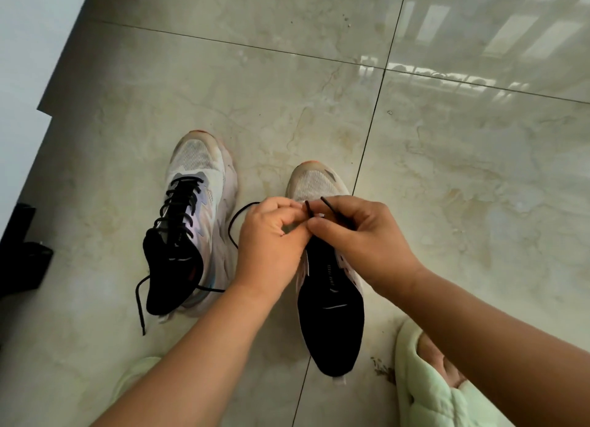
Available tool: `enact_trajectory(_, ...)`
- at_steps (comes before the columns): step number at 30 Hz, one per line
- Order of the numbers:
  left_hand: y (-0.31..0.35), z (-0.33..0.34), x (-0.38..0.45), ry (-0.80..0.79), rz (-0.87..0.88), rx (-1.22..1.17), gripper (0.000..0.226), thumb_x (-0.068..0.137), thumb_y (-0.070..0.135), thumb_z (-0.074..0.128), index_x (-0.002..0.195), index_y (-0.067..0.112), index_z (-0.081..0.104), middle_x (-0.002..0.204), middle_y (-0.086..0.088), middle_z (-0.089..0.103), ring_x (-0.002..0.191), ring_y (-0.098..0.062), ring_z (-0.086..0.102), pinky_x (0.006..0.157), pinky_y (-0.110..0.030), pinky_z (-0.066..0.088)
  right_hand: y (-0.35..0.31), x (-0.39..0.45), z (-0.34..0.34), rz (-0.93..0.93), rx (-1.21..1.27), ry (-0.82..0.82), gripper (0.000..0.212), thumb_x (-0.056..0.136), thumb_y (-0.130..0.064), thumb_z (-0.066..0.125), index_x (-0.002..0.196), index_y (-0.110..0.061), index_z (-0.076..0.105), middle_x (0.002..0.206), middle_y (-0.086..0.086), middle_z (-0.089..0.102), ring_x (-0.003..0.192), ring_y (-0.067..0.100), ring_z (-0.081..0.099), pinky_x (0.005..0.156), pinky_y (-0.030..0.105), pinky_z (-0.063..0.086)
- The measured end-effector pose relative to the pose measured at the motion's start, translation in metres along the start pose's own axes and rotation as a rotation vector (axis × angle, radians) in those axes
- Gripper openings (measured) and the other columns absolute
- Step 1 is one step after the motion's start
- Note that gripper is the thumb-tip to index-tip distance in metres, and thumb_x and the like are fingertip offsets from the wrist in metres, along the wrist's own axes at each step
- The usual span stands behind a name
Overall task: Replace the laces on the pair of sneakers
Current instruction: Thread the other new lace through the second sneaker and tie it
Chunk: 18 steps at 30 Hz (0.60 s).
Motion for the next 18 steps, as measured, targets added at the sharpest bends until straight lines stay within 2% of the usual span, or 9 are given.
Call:
enact_trajectory(1, -0.002, 0.002, -0.001, -0.010, 0.005, 0.039, 0.001, 0.075, 0.014, 0.073, 0.076, 0.013, 0.074, 0.089, 0.004, 0.060, 0.096, -0.021, 0.057, 0.085, -0.028, 0.046, -0.002, 0.002, -0.001, -0.011, -0.035, 0.011, 0.022, 0.079, -0.002, 0.069, 0.085, -0.022, 0.073, 0.084, -0.002, 0.068, 0.084, 0.010, 0.064, 0.083, 0.023, 0.050)
enact_trajectory(2, -0.004, 0.002, -0.002, -0.003, 0.014, 0.090, 0.007, 0.074, 0.018, 0.075, 0.078, 0.011, 0.074, 0.090, 0.003, 0.057, 0.094, -0.019, 0.056, 0.084, -0.027, 0.045, -0.004, 0.004, -0.003, -0.024, -0.089, 0.021, 0.019, 0.079, -0.003, 0.070, 0.081, -0.021, 0.073, 0.083, 0.000, 0.064, 0.082, 0.007, 0.061, 0.080, 0.020, 0.048)
enact_trajectory(4, -0.007, 0.004, -0.007, 0.015, 0.014, 0.177, 0.018, 0.071, 0.024, 0.078, 0.087, 0.018, 0.072, 0.092, 0.004, 0.047, 0.084, -0.007, 0.051, 0.077, -0.012, 0.039, -0.004, 0.006, -0.005, -0.013, -0.101, -0.009, 0.018, 0.081, -0.003, 0.067, 0.075, -0.020, 0.069, 0.082, 0.007, 0.064, 0.072, 0.004, 0.058, 0.070, 0.016, 0.045)
enact_trajectory(6, -0.010, 0.005, -0.009, 0.027, -0.017, 0.174, 0.021, 0.072, 0.021, 0.075, 0.090, 0.028, 0.066, 0.095, 0.005, 0.045, 0.073, 0.000, 0.048, 0.068, -0.003, 0.036, 0.001, 0.004, 0.001, 0.060, 0.026, -0.100, 0.018, 0.087, -0.002, 0.059, 0.073, -0.014, 0.062, 0.081, 0.017, 0.066, 0.055, 0.007, 0.051, 0.055, 0.016, 0.043)
enact_trajectory(8, -0.011, 0.006, -0.009, 0.036, -0.030, 0.127, 0.023, 0.075, 0.014, 0.071, 0.082, 0.034, 0.060, 0.093, 0.003, 0.053, 0.070, 0.000, 0.051, 0.065, -0.003, 0.037, 0.005, 0.002, -0.001, 0.119, 0.116, -0.126, 0.016, 0.091, -0.002, 0.052, 0.076, -0.008, 0.055, 0.069, 0.012, 0.061, 0.046, 0.006, 0.042, 0.046, 0.014, 0.037)
enact_trajectory(12, -0.012, 0.007, -0.008, 0.097, -0.066, 0.064, 0.033, 0.076, 0.001, 0.065, 0.073, 0.033, 0.057, 0.082, 0.001, 0.059, 0.065, -0.001, 0.052, 0.062, -0.005, 0.038, 0.001, -0.003, -0.022, 0.154, 0.170, -0.034, 0.022, 0.090, -0.006, 0.053, 0.069, -0.010, 0.053, 0.048, -0.009, 0.043, 0.042, 0.002, 0.035, 0.042, 0.011, 0.030)
enact_trajectory(15, -0.016, 0.007, -0.010, 0.134, -0.122, -0.014, 0.033, 0.074, 0.005, 0.069, 0.073, 0.033, 0.052, 0.068, 0.008, 0.056, 0.057, 0.000, 0.051, 0.056, -0.007, 0.039, -0.010, -0.007, -0.025, 0.080, -0.185, -0.039, 0.020, 0.079, -0.015, 0.068, 0.063, -0.011, 0.057, 0.042, -0.014, 0.040, 0.038, 0.000, 0.033, 0.041, 0.009, 0.027)
enact_trajectory(17, -0.021, 0.007, -0.010, 0.132, -0.145, -0.027, 0.029, 0.073, 0.008, 0.071, 0.071, 0.031, 0.054, 0.064, 0.010, 0.058, 0.057, 0.003, 0.053, 0.057, -0.007, 0.040, -0.013, -0.003, -0.022, 0.019, -0.530, -0.042, 0.010, 0.075, -0.026, 0.072, 0.070, -0.020, 0.065, 0.043, -0.016, 0.045, 0.043, 0.002, 0.042, 0.045, 0.011, 0.030)
enact_trajectory(18, -0.024, 0.008, -0.010, 0.124, -0.152, -0.034, 0.027, 0.074, 0.008, 0.071, 0.070, 0.030, 0.056, 0.064, 0.010, 0.060, 0.057, 0.003, 0.054, 0.058, -0.009, 0.042, -0.013, -0.001, -0.018, 0.007, -0.697, -0.047, 0.006, 0.075, -0.032, 0.070, 0.078, -0.027, 0.068, 0.049, -0.017, 0.051, 0.052, 0.002, 0.048, 0.051, 0.016, 0.033)
Point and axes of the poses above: each hand's wrist, its own x-axis towards the middle knuckle, its own z-axis out of the palm, y = z × x, the point moved 9 cm from there along x, towards the middle knuckle
